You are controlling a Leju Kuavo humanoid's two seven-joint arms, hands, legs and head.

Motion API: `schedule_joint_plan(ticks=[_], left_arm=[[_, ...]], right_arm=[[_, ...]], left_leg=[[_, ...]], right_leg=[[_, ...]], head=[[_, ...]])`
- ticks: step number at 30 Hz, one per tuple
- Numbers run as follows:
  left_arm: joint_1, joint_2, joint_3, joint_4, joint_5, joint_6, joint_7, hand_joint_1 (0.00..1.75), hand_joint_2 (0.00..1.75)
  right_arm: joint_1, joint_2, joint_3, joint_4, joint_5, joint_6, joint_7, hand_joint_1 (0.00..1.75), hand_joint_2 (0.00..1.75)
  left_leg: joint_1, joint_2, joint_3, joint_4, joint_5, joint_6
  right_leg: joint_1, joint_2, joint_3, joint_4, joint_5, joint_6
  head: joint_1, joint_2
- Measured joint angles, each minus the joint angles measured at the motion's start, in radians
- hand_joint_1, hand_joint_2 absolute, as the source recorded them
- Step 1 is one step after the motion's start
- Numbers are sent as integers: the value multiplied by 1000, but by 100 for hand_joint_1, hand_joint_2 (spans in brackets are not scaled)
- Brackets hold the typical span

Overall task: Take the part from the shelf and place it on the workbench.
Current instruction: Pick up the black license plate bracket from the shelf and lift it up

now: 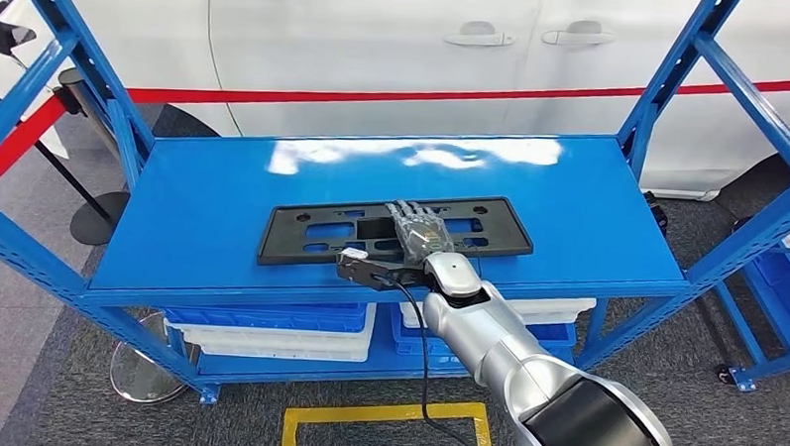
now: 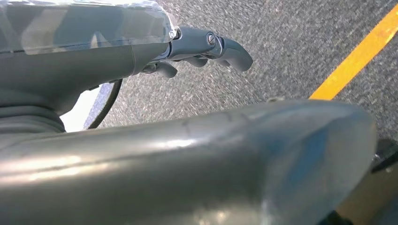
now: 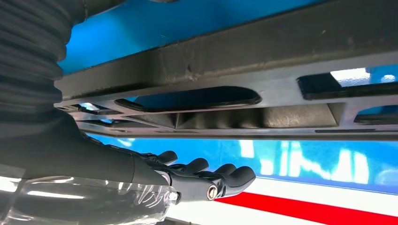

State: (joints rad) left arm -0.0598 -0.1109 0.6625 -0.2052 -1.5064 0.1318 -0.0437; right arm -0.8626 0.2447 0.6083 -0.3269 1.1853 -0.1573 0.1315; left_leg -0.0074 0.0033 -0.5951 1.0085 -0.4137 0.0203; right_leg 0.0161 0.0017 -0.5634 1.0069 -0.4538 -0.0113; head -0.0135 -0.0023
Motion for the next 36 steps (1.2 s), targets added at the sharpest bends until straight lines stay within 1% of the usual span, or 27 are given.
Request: schedule_joint_plan(ticks=[5, 13, 17, 22, 28, 31, 34, 36], left_arm=[[0, 1, 0, 0, 0, 2, -2, 0, 0], [-1, 1, 0, 0, -5, 2, -3, 0, 0], [-2, 1, 0, 0, -5, 3, -1, 0, 0], [-1, 1, 0, 0, -4, 10, 2, 0, 0], [2, 1, 0, 0, -5, 21, 9, 0, 0], [2, 1, 0, 0, -3, 22, -1, 0, 0], [0, 1, 1, 0, 13, 18, -30, 0, 0], [-2, -1, 6, 0, 32, 7, -59, 0, 87]], right_arm=[[0, 3, -2, 0, 16, -8, 11, 0, 175], [-2, 3, -2, 0, 54, -1, 48, 0, 175], [-8, 2, 0, 1, 65, 9, 96, 174, 175], [-10, -4, -9, 7, 37, 11, 104, 175, 175], [-9, -19, -27, 9, 23, -16, 97, 175, 175], [-8, -24, -32, 10, 22, -28, 96, 175, 175], [-6, -31, -42, 10, 21, -42, 98, 175, 175], [-4, -36, -45, 11, 21, -53, 98, 175, 175]], left_leg=[[0, 0, 2, -2, 0, -1], [1, 0, 2, -3, -1, -2], [1, 0, 2, -3, -1, -2], [0, 0, 2, -3, -1, -2], [-1, -1, 1, -3, -1, -2], [-1, -1, 1, -3, -1, -1], [-1, -1, 1, -3, -2, -1], [-1, -1, 1, -3, -2, -1]], right_leg=[[0, 0, 0, 0, -2, -4], [-1, 0, 1, 0, -3, -5], [-2, 0, 1, 0, -3, -5], [-3, 0, 0, 0, -3, -4], [-4, -1, 0, 0, -2, -4], [-4, -1, 0, 0, -3, -3], [-4, -1, 0, 0, -3, -3], [-4, -1, 0, 0, -3, -3]], head=[[0, 0], [0, 0], [0, 0], [0, 0], [0, 0], [0, 0], [0, 0], [0, 0]])
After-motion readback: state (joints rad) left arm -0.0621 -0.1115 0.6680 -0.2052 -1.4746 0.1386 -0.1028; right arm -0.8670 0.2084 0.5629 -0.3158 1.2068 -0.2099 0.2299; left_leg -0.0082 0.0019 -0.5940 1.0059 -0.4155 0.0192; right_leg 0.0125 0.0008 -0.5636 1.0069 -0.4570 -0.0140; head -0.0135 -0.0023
